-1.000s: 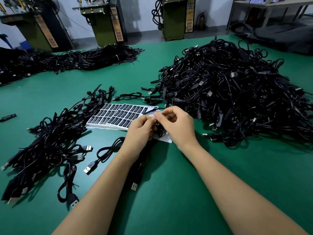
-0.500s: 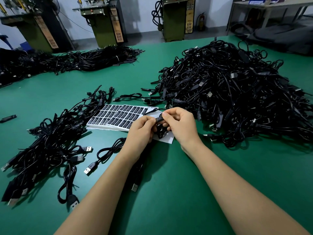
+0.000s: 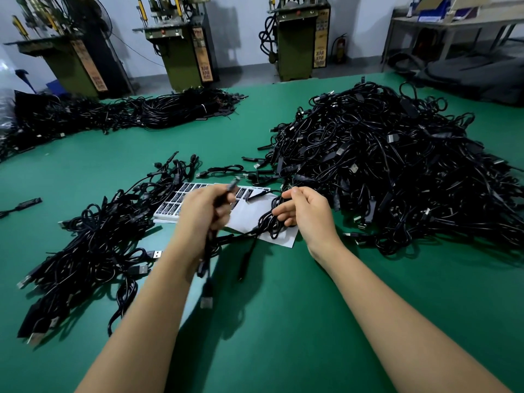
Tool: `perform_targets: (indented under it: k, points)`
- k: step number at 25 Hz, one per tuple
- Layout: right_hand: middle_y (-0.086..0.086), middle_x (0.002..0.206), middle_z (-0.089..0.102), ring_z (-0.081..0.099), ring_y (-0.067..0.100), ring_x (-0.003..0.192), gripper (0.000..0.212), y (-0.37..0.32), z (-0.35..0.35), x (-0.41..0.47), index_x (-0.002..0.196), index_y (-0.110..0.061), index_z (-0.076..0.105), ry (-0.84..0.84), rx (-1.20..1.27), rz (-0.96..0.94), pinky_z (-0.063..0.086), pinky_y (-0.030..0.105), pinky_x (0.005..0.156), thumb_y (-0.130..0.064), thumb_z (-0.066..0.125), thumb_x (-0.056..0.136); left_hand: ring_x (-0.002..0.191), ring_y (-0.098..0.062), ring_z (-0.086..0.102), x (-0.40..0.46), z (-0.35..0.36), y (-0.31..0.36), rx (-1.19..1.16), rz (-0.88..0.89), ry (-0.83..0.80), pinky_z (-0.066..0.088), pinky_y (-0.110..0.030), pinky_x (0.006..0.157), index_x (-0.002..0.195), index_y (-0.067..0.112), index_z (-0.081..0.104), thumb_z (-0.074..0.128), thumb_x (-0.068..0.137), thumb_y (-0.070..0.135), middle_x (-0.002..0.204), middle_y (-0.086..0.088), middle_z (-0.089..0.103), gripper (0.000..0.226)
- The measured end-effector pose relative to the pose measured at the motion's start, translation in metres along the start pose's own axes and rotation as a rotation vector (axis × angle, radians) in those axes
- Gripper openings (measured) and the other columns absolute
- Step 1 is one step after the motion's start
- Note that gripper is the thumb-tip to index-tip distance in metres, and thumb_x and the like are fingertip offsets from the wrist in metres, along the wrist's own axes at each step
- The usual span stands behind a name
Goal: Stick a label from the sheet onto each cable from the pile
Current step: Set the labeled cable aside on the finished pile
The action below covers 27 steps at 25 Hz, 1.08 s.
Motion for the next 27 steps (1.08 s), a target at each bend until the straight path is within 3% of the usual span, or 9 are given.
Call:
perform_targets:
  k: [2,5,7,9,13,16,19,24,27]
  points:
    - [0.007,0.067,0.071,0.06,0.012,0.057,0.028,0.0,0.0,0.0,0.087,-0.01,0.059,0.005,0.005,0.009,0.048,0.02,0.052,-0.019,0.038,0.103,0.036,-0.003,0.032,0.008,-0.041,0.022,0.04,-0.018,0.119,0.024,-0.015,0.027,0.084,0.0,0.055,0.043,0.095,0.008,0.056,0.003,0.054,0.018]
    - [0.006,0.067,0.071,0.06,0.012,0.057,0.029,-0.001,0.0,-0.002,0.087,-0.01,0.06,0.003,0.0,0.011,0.048,0.02,0.052,-0.02,0.039,0.103,0.034,-0.003,0.036,0.004,-0.123,0.058,0.228,0.067,0.466,0.026,-0.015,0.028,0.088,0.002,0.058,0.044,0.092,0.01,0.053,0.005,0.055,0.017]
    - [0.005,0.066,0.071,0.059,0.011,0.056,0.029,-0.002,0.0,-0.002,0.086,-0.01,0.06,0.004,-0.003,0.005,0.048,0.02,0.051,-0.02,0.039,0.103,0.049,-0.014,0.051,-0.008,-0.173,0.076,0.443,0.145,0.737,0.044,-0.019,0.044,0.097,0.001,0.06,0.043,0.086,0.014,0.07,-0.003,0.064,0.025]
    - [0.005,0.066,0.07,0.059,0.009,0.054,0.028,-0.003,0.001,-0.003,0.087,-0.01,0.06,0.005,-0.019,-0.001,0.047,0.019,0.051,-0.019,0.039,0.103,0.078,-0.033,0.062,-0.021,-0.203,0.08,0.74,0.086,0.925,0.054,-0.04,0.072,0.101,0.001,0.061,0.041,0.079,0.021,0.088,-0.015,0.068,0.035]
    - [0.005,0.066,0.07,0.058,0.007,0.053,0.025,-0.003,0.001,-0.004,0.087,-0.009,0.06,0.0,-0.022,0.0,0.047,0.018,0.05,-0.015,0.041,0.101,0.108,-0.047,0.05,-0.03,-0.187,0.079,1.151,-0.036,1.013,0.042,-0.051,0.092,0.104,0.003,0.063,0.048,0.086,0.018,0.114,-0.029,0.057,0.027]
    - [0.005,0.067,0.07,0.058,0.007,0.053,0.024,-0.003,0.001,-0.004,0.087,-0.01,0.06,0.003,-0.03,-0.002,0.047,0.018,0.05,-0.014,0.041,0.1,0.117,-0.048,0.039,-0.037,-0.153,0.087,1.22,0.079,1.083,0.03,-0.054,0.1,0.107,0.001,0.059,0.051,0.089,0.021,0.125,-0.027,0.045,0.028]
    - [0.003,0.065,0.07,0.058,0.007,0.054,0.023,-0.002,0.001,-0.002,0.087,-0.011,0.06,0.005,-0.036,-0.003,0.047,0.018,0.05,-0.014,0.042,0.1,0.114,-0.043,0.041,-0.033,-0.093,0.08,1.271,0.278,0.959,0.031,-0.049,0.096,0.11,0.001,0.06,0.048,0.093,0.024,0.12,-0.025,0.051,0.031]
    - [0.002,0.061,0.069,0.058,0.007,0.052,0.02,0.001,0.002,-0.002,0.086,-0.01,0.06,-0.002,-0.015,0.009,0.046,0.017,0.049,-0.013,0.044,0.099,0.108,-0.029,0.052,-0.028,0.036,0.0,1.227,0.56,0.18,0.038,-0.039,0.091,0.108,0.011,0.068,0.056,0.094,0.023,0.114,-0.005,0.065,0.022]
    - [0.003,0.06,0.069,0.058,0.009,0.052,0.017,0.0,0.002,-0.002,0.086,-0.01,0.06,0.003,0.015,0.013,0.044,0.017,0.047,-0.011,0.047,0.097,0.107,-0.023,0.054,-0.026,0.046,-0.026,1.295,0.57,0.016,0.041,-0.041,0.093,0.109,0.02,0.07,0.057,0.094,0.034,0.115,0.005,0.065,0.025]
Point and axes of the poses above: each hand's wrist, its own x-axis towards the middle knuckle, its own z-axis out of the palm, y = z × x, the point moved 7 cm from there along x, towards the middle knuckle
